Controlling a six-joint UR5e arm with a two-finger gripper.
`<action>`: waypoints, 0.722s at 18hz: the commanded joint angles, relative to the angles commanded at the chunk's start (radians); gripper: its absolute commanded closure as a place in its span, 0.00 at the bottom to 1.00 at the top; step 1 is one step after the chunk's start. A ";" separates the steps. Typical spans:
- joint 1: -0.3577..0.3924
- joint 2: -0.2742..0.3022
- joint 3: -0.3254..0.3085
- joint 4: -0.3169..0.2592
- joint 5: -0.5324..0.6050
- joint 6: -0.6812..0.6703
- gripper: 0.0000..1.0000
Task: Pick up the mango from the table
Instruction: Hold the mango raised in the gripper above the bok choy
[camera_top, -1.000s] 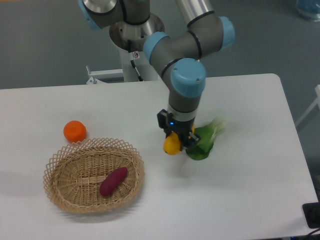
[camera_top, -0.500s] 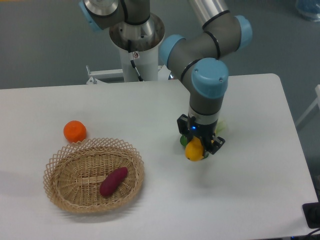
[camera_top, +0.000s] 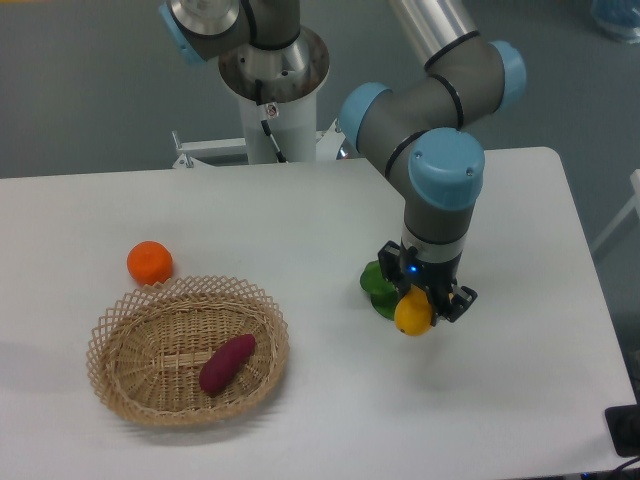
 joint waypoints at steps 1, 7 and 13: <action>-0.002 0.000 0.000 0.000 0.012 0.003 0.52; -0.002 -0.012 0.011 -0.005 0.031 0.002 0.51; -0.002 -0.018 0.023 -0.005 0.037 0.002 0.50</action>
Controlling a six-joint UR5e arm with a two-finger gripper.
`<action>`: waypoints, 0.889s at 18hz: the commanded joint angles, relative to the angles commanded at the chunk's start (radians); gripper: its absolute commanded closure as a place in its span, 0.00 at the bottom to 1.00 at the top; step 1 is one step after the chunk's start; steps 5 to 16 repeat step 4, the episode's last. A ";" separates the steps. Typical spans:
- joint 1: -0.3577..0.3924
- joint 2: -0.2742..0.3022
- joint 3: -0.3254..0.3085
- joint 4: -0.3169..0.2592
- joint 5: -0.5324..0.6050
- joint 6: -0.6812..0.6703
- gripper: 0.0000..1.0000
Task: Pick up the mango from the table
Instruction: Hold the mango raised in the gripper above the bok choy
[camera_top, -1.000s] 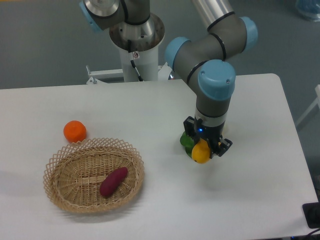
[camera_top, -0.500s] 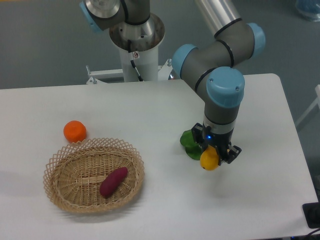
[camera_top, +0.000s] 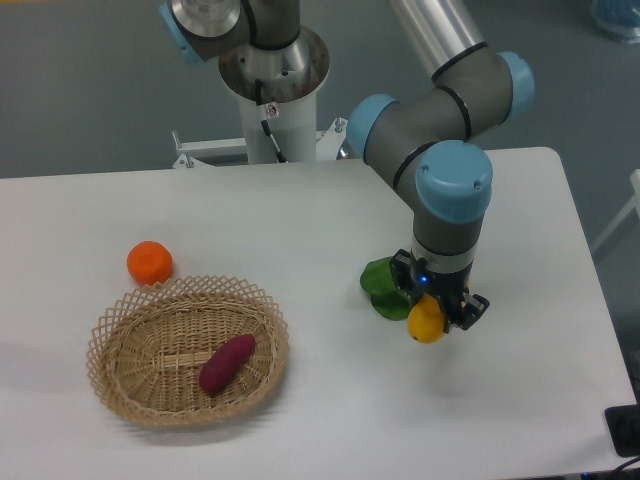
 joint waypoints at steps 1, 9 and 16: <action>0.000 -0.003 0.002 0.000 0.000 0.000 0.50; 0.000 -0.005 0.000 0.002 0.015 0.000 0.50; 0.000 -0.005 0.000 0.002 0.015 0.000 0.50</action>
